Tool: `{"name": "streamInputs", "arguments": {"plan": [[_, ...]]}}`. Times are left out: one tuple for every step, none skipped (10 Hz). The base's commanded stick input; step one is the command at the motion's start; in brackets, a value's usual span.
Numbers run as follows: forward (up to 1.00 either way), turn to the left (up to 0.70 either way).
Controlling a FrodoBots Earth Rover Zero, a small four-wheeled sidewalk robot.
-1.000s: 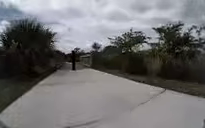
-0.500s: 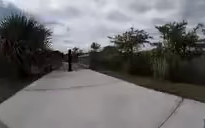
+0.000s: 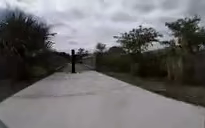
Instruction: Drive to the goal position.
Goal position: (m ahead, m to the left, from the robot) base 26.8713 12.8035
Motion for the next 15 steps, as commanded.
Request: {"name": "streamInputs", "arguments": {"plan": [[0.85, 0.08], [0.85, 0.0], [0.85, 0.0], [0.85, 0.0], [0.85, 0.0], [0.85, 0.0], [0.85, 0.0], [0.85, 0.0], [0.85, 0.0], [0.85, 0.0], [0.85, 0.0], [0.85, 0.0], [0.85, 0.0], [0.85, 0.0], [0.85, 0.0]]}}
